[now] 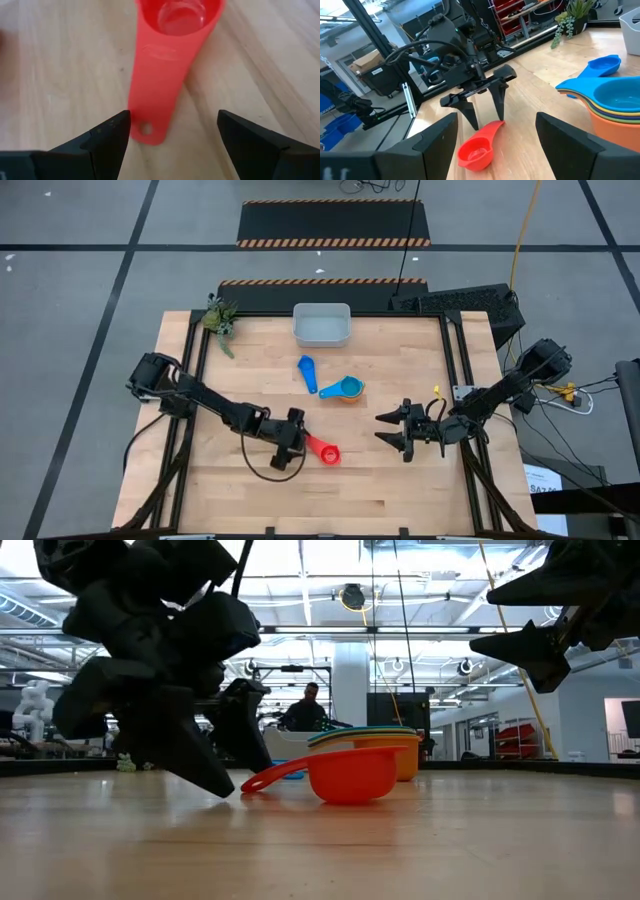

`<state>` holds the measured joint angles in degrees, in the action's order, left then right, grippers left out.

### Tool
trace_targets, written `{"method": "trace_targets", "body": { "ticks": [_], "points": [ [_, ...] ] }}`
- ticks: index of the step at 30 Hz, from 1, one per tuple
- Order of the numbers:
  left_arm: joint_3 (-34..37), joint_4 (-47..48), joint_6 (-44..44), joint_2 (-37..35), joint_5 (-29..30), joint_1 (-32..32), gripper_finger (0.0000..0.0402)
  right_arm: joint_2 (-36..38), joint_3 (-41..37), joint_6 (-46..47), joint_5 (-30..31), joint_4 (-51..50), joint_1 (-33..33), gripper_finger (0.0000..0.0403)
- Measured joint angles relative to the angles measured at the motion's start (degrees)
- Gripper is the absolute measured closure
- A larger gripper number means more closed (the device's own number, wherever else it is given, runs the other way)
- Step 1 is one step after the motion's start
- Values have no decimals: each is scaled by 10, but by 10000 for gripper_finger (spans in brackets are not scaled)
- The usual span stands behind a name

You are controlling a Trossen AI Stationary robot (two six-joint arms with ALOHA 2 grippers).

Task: Nest measuring cups in basket
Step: Stack the red measuring cup into the light blue measuring cup

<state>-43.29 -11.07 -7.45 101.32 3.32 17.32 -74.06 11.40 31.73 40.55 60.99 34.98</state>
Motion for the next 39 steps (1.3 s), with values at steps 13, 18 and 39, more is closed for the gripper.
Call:
{"method": "trace_targets", "body": {
  "ticks": [13, 18, 39],
  "points": [
    [0, -92, -49, 44, -79, -43, 101, 0, 2, -9, 3, 6, 0, 140],
    [0, -94, -42, 45, -84, -48, 101, 0, 2, -9, 3, 6, 0, 140],
    [0, -86, 75, 46, -34, 4, 193, 0, 2, -11, 1, 4, 0, 140]
  ]
}}
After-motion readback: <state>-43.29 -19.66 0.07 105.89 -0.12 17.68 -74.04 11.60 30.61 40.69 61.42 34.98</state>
